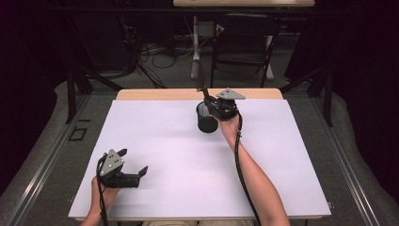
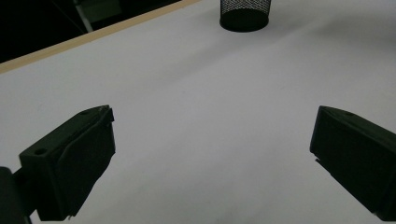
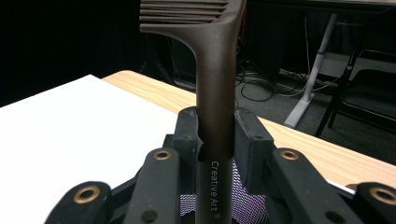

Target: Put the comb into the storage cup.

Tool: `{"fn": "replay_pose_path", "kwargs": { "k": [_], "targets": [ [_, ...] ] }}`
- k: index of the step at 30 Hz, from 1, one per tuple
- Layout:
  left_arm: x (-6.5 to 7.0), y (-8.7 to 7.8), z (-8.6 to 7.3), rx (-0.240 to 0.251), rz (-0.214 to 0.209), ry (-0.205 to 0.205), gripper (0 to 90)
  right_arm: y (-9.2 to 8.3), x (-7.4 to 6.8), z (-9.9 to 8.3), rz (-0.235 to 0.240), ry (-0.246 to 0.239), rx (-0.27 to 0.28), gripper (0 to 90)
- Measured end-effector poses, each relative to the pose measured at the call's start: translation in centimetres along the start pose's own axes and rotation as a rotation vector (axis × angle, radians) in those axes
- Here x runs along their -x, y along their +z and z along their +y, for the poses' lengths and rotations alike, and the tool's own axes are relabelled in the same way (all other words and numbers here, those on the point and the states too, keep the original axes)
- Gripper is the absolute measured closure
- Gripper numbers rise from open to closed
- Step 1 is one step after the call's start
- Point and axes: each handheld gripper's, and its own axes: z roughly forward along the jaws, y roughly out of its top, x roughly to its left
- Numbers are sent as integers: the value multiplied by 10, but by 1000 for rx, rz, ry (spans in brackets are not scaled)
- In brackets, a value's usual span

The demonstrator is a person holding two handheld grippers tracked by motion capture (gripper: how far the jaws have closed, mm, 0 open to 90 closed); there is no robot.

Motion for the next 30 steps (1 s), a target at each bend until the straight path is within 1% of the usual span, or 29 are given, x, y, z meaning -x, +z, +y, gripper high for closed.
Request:
{"fn": "replay_pose_path", "kwargs": {
  "k": [9,12,22,30],
  "targets": [
    [0,0,0,-2,-1,-1,3,1,2,-3,1,2,-14,726],
    [0,0,0,-2,0,0,3,2,2,-5,-4,-7,-19,726],
    [1,1,0,-5,-1,-1,3,3,2,-11,-7,-15,-40,726],
    [1,1,0,-2,2,0,3,5,2,-15,-7,-7,-56,725]
  ]
}}
